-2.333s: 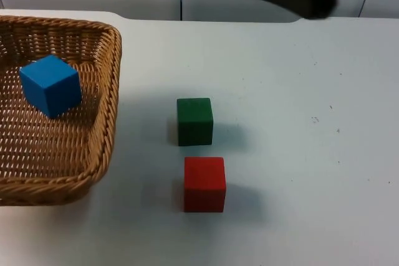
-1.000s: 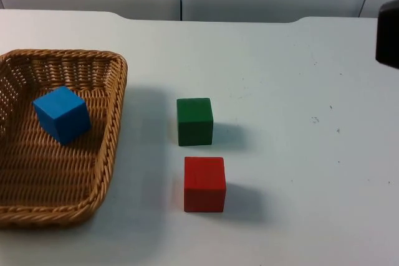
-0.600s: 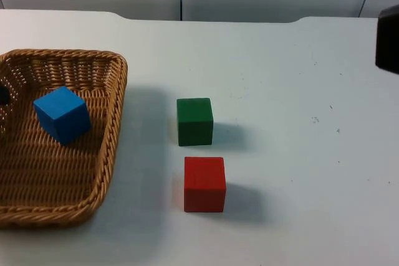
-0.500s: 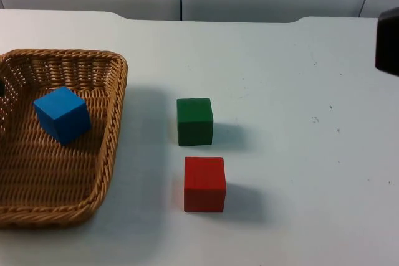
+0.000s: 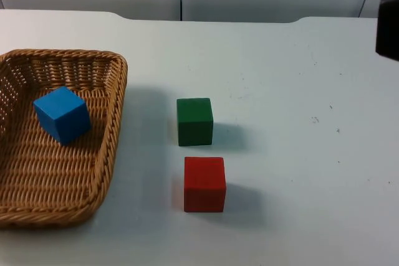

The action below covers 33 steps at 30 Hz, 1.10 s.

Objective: Pick up the basket with the left hand and place the blue cube into the basket with the right hand.

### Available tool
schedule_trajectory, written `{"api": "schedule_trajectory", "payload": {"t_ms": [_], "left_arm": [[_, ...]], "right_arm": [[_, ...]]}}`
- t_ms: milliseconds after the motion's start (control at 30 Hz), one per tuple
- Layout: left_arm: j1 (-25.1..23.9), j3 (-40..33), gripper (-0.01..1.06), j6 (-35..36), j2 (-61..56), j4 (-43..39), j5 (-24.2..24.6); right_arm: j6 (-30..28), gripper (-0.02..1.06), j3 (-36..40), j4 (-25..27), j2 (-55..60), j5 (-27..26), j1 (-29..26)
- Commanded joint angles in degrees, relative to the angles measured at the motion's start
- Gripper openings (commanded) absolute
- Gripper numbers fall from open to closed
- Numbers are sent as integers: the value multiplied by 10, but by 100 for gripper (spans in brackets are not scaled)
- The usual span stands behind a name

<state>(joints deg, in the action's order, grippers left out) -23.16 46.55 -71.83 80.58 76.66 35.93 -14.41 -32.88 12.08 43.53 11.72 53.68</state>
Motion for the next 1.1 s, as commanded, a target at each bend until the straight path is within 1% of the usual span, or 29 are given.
{"api": "schedule_trajectory", "payload": {"t_ms": [0,100,167,200,300,333,367,400,433,500,533,567,667,700,767,833,867,900,933,967,1000,1067], "left_arm": [[1,2,105,20,-65,-4,34],[2,2,105,32,-158,-14,59],[2,2,105,61,-220,-35,61],[2,2,105,61,-220,-35,61],[4,1,105,113,-310,-70,59],[12,1,105,134,-328,-79,59],[12,1,105,134,-328,-79,59],[40,1,105,161,-351,-111,59],[63,1,105,179,-362,-134,59],[125,1,105,207,-384,-180,59],[125,1,105,207,-384,-180,59],[155,1,105,225,-397,-207,56],[216,1,105,303,-436,-304,53],[216,1,105,303,-436,-304,53],[244,0,105,370,-468,-401,54],[252,-10,105,440,-502,-497,57],[252,-10,105,440,-502,-497,57],[252,-18,105,467,-520,-532,59],[252,-38,105,517,-543,-580,66],[252,-54,105,546,-566,-610,74],[252,-54,105,546,-566,-610,74],[252,-88,105,584,-604,-639,90]], "right_arm": [[-11,85,2,-4,-3,-12,2],[-23,85,2,-4,-3,-16,2],[-23,85,2,-4,-3,-22,2],[-23,85,2,-4,-3,-22,2],[-25,85,2,-4,-3,-30,2],[-26,85,2,-4,-3,-32,2],[-26,85,2,-4,-3,-32,2],[-29,85,2,-5,-3,-35,2],[-32,85,2,-5,-3,-35,2],[-36,85,2,-5,-3,-35,2],[-36,85,2,-5,-3,-35,2],[-36,85,2,-5,-3,-35,2],[-38,85,2,-5,-3,-35,2],[-38,85,2,-5,-3,-35,2],[-38,85,2,-5,-3,-33,2],[-40,85,2,-5,-3,-28,2],[-40,85,2,-5,-3,-28,2],[-40,85,2,-5,-3,-26,2],[-40,85,2,-5,-3,-22,2],[-40,85,2,-5,-3,-21,2],[-40,85,2,-5,-3,-21,2],[-40,85,2,-4,-3,-17,2]]}}
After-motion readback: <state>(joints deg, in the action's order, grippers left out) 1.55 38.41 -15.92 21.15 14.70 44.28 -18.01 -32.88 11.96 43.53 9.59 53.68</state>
